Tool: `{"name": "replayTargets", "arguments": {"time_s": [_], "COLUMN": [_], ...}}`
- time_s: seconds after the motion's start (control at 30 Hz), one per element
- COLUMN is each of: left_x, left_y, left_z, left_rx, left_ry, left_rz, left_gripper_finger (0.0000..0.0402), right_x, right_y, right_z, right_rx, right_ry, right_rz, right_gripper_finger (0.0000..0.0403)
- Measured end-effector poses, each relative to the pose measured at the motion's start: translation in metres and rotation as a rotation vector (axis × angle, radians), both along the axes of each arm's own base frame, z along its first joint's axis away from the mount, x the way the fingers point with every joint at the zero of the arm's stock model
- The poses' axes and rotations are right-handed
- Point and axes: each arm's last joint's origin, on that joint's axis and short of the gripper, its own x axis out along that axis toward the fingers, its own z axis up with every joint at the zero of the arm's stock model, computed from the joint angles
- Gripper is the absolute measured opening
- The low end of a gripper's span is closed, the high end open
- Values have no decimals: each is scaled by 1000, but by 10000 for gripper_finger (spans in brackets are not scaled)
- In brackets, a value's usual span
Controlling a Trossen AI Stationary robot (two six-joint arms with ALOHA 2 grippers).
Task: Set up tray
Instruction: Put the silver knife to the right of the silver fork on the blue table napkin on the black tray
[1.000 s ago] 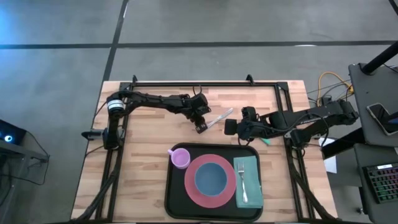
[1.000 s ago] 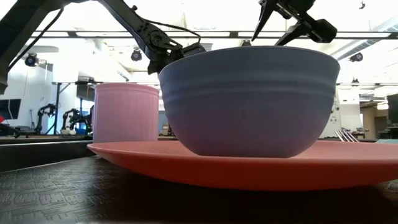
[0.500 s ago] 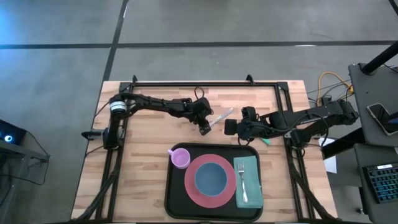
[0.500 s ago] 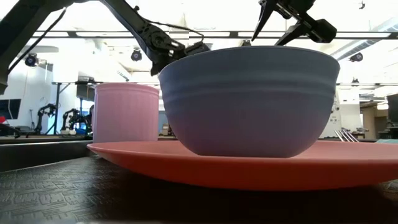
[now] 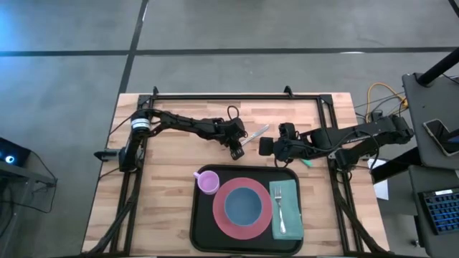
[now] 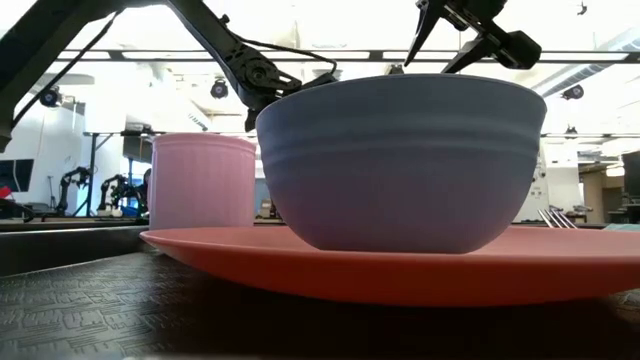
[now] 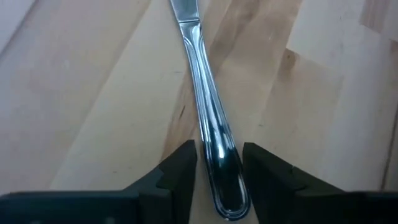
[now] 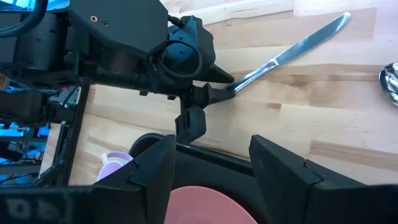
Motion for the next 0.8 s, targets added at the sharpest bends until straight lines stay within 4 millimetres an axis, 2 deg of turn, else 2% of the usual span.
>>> {"name": "replayTargets", "arguments": {"time_s": [0.2,0.53,0.8], "left_x": [3,-8,-7], "left_y": [-2,-27,-30], "left_z": [-1,-21,-20], "left_rx": [77,229,232], "left_ry": [-32,39,44], "left_rz": [3,39,32], "left_gripper_finger": [63,60,51], "right_x": [-1,-2,-2], "right_y": [0,-1,-1], "right_z": [0,-4,-4], "right_rx": [-11,-14,11], "right_ry": [11,31,19], "right_rz": [0,-7,-26], "right_gripper_finger": [194,194,194]}}
